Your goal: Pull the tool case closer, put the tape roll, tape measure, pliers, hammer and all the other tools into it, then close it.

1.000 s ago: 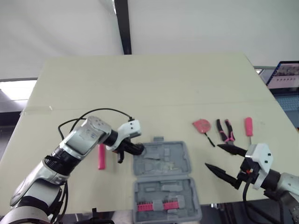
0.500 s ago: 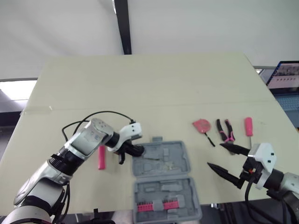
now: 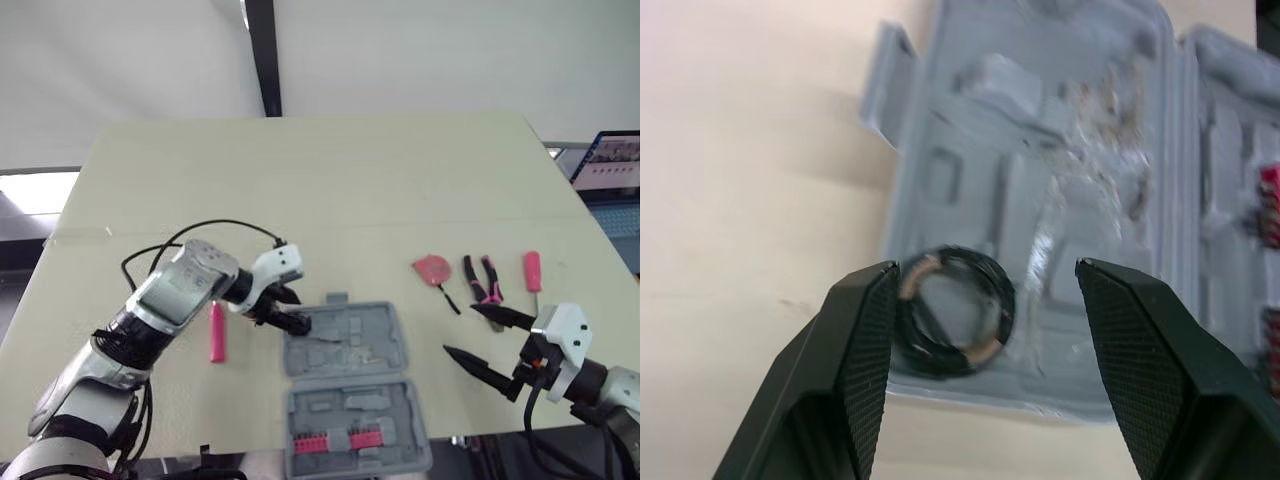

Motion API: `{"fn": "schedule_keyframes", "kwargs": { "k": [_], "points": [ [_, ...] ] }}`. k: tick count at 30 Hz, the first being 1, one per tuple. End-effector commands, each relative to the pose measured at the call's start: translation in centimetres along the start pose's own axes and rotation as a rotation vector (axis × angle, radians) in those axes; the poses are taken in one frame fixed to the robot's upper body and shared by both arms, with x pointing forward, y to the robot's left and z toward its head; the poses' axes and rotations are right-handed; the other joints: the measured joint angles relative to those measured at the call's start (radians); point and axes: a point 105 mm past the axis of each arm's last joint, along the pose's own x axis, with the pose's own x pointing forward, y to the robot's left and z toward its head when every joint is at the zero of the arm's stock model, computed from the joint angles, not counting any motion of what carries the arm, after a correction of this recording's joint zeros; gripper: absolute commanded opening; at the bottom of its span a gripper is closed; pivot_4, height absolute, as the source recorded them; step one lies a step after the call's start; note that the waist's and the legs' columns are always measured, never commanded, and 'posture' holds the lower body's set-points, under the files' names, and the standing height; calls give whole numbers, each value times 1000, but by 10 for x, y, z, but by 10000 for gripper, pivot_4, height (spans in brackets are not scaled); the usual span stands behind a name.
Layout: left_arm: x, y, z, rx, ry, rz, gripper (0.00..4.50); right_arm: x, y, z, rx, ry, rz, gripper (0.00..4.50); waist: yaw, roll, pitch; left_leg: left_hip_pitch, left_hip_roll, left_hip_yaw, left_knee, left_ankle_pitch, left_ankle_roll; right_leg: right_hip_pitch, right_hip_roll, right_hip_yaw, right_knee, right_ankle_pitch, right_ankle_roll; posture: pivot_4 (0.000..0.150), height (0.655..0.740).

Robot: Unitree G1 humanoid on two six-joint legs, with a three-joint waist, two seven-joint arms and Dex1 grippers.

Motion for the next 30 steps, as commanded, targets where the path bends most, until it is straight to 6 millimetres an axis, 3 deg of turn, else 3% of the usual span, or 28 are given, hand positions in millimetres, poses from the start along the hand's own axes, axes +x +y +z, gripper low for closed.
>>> {"fn": "schedule_keyframes", "kwargs": {
  "k": [1, 2, 12, 30],
  "points": [
    [0, -4, -3, 10, -47, 39, 21409, 0, 0, 8, -26, -19, -2, 45000, -1, 0, 0, 0, 0, 0, 0, 0, 0, 0, 0, 0, 0, 0, 0, 1500, 7400],
    [0, -6, -4, 13, -56, 42, 16589, 0, 0, 7, -26, -18, -2, 45000, -1, 0, 0, 0, 0, 0, 0, 0, 0, 0, 0, 0, 0, 0, 0, 1500, 7400],
    [16, -6, -14, 92, -116, 122, 16589, 0, -4, 9, -33, -16, -3, 45000, 1, 0, 0, 0, 0, 0, 0, 0, 0, 0, 0, 0, 0, 0, 0, 1500, 7400],
    [32, -1, -41, 200, -14, 158, 16589, -1, -6, 10, -35, -11, -16, 45000, 2, 0, 0, 0, 0, 0, 0, 0, 0, 1, 0, 0, 0, 0, 0, 1500, 7400]
  ]
}}
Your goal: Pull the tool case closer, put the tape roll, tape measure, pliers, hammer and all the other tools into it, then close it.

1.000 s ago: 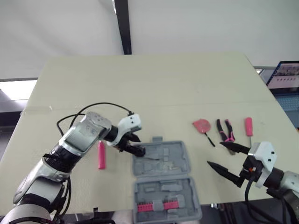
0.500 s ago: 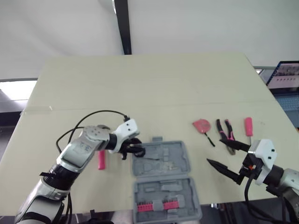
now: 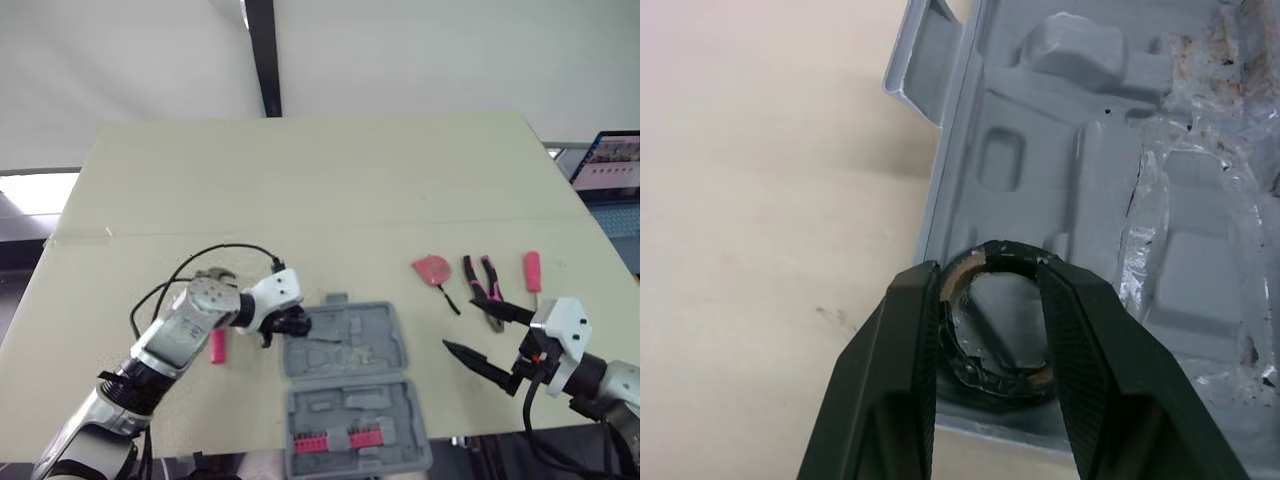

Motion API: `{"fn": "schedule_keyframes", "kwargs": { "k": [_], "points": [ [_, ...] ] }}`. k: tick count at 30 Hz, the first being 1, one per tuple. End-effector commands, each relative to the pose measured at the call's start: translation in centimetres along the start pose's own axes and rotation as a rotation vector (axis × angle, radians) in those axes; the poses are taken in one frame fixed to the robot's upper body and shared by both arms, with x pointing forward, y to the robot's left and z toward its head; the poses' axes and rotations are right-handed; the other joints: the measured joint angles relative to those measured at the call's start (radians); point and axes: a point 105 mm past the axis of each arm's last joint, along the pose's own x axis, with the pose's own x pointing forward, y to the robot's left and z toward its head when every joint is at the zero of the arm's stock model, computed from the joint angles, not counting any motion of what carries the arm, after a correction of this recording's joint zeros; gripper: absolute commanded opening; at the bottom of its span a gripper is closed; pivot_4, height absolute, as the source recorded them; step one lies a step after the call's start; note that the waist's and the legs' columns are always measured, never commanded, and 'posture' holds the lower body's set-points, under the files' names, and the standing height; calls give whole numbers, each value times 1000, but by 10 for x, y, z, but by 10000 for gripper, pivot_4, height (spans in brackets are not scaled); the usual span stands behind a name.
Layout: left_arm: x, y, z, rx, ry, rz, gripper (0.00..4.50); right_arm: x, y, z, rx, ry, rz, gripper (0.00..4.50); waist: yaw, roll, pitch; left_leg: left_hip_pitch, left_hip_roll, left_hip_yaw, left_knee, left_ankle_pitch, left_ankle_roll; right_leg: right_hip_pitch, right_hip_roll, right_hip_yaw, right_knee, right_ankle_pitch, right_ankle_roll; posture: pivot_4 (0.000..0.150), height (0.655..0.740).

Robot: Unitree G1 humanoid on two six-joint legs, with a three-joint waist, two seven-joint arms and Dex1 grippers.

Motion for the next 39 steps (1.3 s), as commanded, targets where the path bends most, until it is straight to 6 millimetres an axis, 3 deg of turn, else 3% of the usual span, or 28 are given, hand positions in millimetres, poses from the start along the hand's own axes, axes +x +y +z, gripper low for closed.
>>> {"fn": "schedule_keyframes", "kwargs": {
  "k": [1, 16, 30, 37, 39],
  "points": [
    [2, -2, -7, 30, 25, 8, 16589, -2, -2, 7, -28, -10, -16, 45000, 0, 0, 0, 0, 0, 0, 0, 0, 0, 0, 0, 0, 0, 0, 0, 1500, 7400],
    [6, -11, -15, 38, -27, 72, 16589, -3, -4, 6, -30, -11, -21, 45000, 2, 0, -1, 1, 0, 0, 0, 0, 0, 2, 0, 0, 0, 0, 0, 1500, 7400],
    [1, -19, -42, -37, -38, 125, 16589, -2, -7, 7, -37, -10, -26, 45000, -2, 1, -1, 2, 0, 0, -1, 0, 0, 2, 0, 0, 0, 0, 0, 1500, 7400],
    [-1, -8, -34, -44, -85, 150, 16589, -2, -8, 6, -35, -8, -26, 45000, 0, 4, -3, 2, 0, 0, -1, 0, 0, 2, 0, 0, 0, 0, 0, 1500, 7400],
    [-10, 4, -8, -69, -207, 189, 16589, -3, -8, 6, -34, -9, -25, 45000, 0, 4, -3, 2, 0, 0, 0, 0, 0, 2, 0, 0, 0, 0, 0, 1500, 7400]
  ]
}}
